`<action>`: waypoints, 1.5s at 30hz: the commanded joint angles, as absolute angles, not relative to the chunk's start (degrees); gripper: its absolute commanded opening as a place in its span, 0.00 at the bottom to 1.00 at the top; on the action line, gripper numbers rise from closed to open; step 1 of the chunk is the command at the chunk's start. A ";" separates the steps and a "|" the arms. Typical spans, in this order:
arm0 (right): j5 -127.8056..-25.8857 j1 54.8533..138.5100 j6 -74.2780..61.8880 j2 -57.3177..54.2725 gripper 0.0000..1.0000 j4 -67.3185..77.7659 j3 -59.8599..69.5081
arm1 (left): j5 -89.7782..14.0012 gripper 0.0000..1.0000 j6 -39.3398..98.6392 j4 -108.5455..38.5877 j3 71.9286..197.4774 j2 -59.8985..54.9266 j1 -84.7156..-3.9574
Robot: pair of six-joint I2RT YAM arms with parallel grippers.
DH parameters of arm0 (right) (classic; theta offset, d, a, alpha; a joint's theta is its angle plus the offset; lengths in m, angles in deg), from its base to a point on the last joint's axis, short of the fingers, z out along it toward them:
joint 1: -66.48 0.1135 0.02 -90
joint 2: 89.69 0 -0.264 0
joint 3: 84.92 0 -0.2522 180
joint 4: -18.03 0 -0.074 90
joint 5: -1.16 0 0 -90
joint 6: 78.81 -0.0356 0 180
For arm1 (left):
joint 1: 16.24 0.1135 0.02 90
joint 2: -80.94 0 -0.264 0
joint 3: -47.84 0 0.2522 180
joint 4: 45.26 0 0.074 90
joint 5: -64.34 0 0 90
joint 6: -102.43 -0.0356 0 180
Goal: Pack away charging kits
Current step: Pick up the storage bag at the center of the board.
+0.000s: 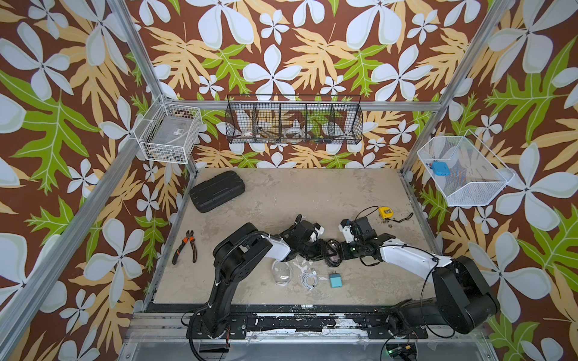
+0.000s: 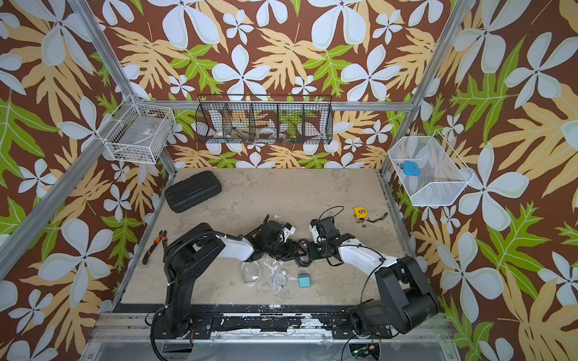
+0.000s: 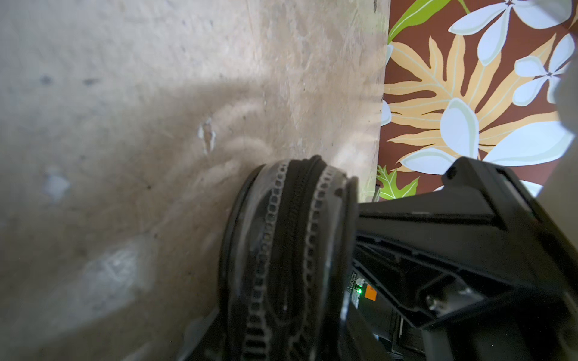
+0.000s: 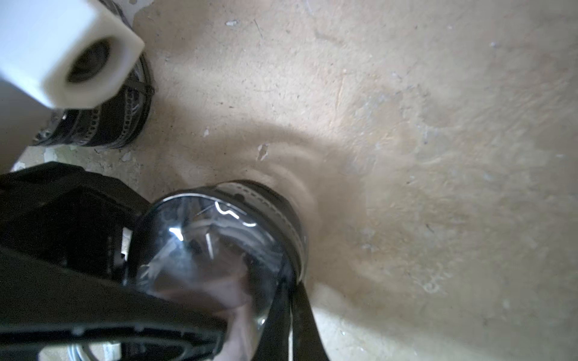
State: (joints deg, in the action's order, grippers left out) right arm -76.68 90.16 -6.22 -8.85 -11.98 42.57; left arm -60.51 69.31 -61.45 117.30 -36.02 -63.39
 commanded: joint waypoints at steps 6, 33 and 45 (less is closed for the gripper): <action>-78.61 90.76 -6.00 -11.77 0.02 -14.33 39.26 | -59.35 0.22 74.78 -68.72 114.25 -34.32 -63.29; -76.18 97.25 -7.49 -35.92 0.32 -28.85 22.14 | -49.56 0.07 88.27 -51.45 119.81 -9.73 -56.82; -73.76 99.74 -6.42 -31.90 0.36 -20.48 24.55 | -49.91 0.07 94.79 -54.09 120.09 -8.38 -56.84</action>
